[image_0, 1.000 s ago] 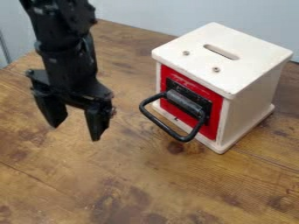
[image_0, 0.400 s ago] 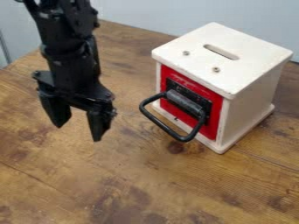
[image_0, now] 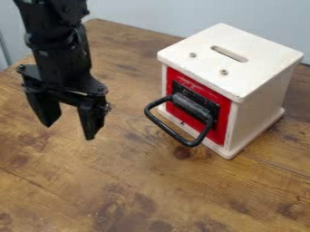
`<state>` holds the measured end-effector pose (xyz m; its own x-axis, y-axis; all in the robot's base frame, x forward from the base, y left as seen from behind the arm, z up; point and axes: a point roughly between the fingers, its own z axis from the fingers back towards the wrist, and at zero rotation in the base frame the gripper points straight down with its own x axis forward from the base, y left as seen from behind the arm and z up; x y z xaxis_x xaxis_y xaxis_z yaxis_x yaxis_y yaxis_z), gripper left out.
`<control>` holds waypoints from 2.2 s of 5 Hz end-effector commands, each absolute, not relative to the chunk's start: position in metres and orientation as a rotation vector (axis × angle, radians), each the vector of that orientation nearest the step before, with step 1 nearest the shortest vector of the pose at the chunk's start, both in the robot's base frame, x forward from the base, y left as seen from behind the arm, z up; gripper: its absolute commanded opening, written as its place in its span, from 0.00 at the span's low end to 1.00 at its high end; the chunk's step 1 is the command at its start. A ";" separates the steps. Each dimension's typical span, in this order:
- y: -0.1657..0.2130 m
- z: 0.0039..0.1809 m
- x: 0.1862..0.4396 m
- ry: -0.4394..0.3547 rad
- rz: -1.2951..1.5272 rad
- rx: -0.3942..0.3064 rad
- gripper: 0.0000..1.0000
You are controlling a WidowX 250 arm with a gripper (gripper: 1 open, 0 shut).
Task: Close the drawer
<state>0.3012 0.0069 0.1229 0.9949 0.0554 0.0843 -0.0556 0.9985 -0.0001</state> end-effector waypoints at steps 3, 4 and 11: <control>0.012 0.133 0.310 -0.160 0.039 0.005 1.00; 0.002 0.136 0.301 -0.165 0.014 0.000 1.00; 0.010 0.138 0.317 -0.180 0.141 0.012 1.00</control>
<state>0.3157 0.0109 0.1225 0.9812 0.1476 0.1247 -0.1486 0.9889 -0.0013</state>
